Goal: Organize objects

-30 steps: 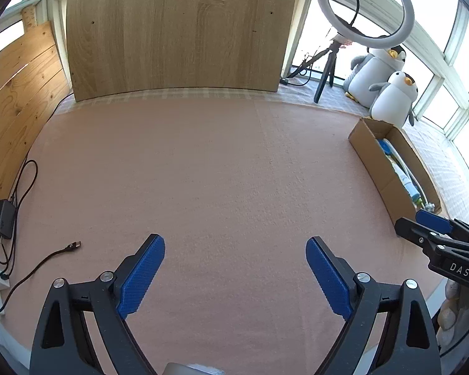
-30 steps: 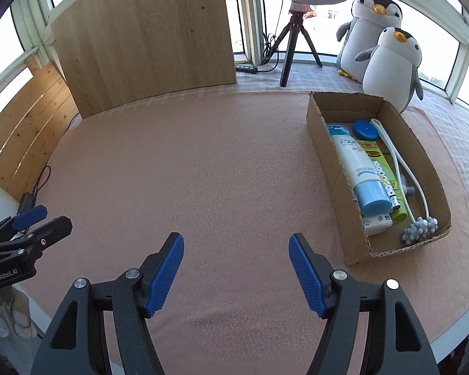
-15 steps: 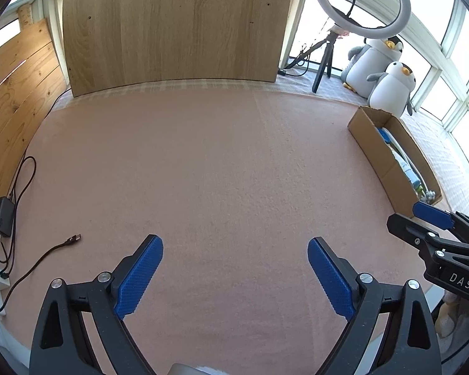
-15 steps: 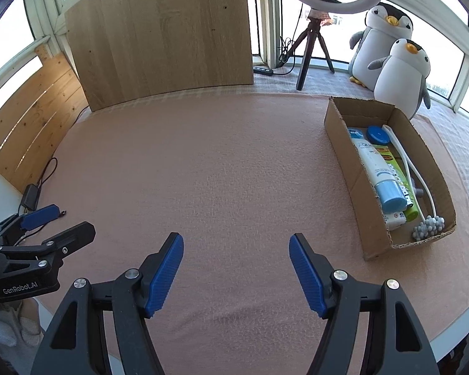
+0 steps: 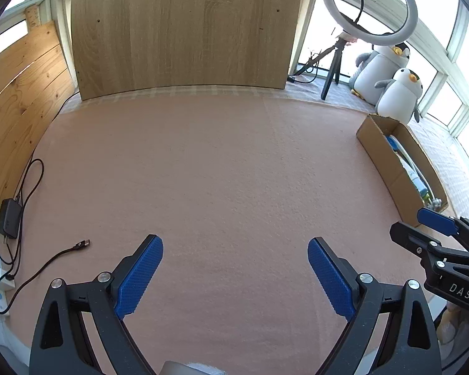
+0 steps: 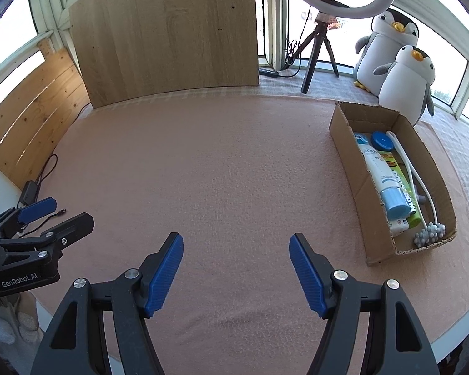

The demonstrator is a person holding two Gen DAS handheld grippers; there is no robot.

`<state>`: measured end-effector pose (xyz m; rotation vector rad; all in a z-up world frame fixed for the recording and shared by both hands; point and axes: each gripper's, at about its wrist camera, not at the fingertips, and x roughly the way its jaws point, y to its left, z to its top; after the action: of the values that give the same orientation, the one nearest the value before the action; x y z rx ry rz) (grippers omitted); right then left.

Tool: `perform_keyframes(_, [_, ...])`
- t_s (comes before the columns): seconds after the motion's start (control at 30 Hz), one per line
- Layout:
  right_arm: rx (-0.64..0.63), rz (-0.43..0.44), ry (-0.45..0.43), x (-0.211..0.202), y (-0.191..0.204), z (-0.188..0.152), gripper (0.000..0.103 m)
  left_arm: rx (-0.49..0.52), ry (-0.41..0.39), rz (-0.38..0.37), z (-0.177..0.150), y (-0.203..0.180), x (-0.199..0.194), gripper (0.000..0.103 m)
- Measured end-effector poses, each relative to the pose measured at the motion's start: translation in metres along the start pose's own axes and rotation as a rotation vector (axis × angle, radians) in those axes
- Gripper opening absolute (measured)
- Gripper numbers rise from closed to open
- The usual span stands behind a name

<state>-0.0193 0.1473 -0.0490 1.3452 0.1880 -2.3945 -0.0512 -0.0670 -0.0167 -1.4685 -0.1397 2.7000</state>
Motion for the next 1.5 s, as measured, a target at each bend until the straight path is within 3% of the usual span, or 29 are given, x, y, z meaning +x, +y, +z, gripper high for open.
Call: perform_keyframes(1.5, [0.024, 0.001, 0.037, 0.012, -0.011, -0.002, 0.067, 0.020, 0.022, -0.012, 0.002, -0.009, 0.010, 0.096])
